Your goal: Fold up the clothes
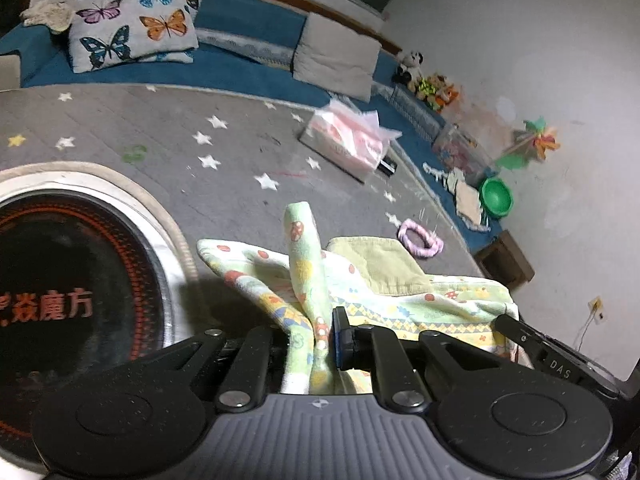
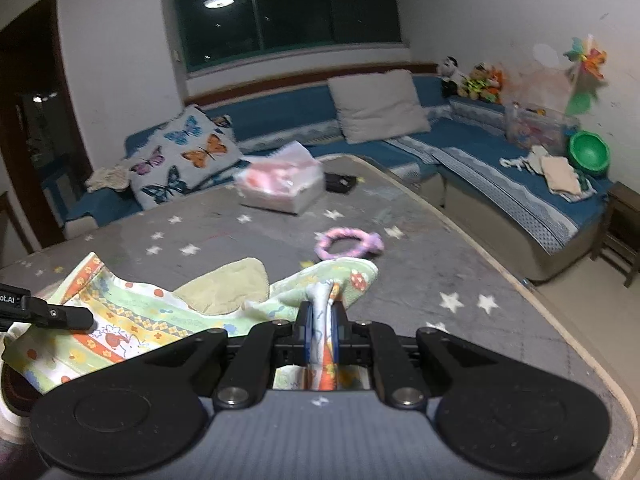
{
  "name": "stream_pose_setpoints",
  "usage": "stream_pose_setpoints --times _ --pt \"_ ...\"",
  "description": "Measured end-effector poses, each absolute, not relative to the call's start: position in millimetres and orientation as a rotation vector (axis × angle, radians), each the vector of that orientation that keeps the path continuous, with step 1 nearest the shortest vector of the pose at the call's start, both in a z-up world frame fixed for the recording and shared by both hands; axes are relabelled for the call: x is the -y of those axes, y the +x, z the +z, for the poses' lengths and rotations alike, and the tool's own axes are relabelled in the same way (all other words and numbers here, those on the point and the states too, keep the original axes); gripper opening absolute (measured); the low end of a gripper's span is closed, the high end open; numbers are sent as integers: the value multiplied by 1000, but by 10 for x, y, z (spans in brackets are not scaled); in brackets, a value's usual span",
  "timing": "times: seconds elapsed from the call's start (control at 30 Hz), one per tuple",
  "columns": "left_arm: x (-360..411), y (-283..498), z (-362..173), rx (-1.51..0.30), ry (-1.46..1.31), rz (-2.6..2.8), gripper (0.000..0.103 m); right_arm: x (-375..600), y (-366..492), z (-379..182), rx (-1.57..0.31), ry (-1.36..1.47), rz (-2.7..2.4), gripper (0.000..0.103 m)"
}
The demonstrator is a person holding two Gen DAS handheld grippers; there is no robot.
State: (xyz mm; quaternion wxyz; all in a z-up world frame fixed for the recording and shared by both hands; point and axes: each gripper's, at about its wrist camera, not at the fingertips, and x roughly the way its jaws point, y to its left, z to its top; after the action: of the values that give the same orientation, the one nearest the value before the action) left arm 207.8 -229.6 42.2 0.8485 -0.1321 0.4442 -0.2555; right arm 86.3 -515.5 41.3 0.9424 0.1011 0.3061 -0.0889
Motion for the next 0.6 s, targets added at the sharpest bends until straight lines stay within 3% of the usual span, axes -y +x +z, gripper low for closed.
stream_pose_setpoints --times 0.27,0.37,0.6 --pt "2367 2143 196 -968 -187 -507 15 5315 928 140 -687 224 -233 9" --pt "2350 2135 123 -977 -149 -497 22 5324 972 69 -708 220 -246 9" --pt "2417 2065 50 -985 -126 -548 20 5336 961 98 -683 218 -285 8"
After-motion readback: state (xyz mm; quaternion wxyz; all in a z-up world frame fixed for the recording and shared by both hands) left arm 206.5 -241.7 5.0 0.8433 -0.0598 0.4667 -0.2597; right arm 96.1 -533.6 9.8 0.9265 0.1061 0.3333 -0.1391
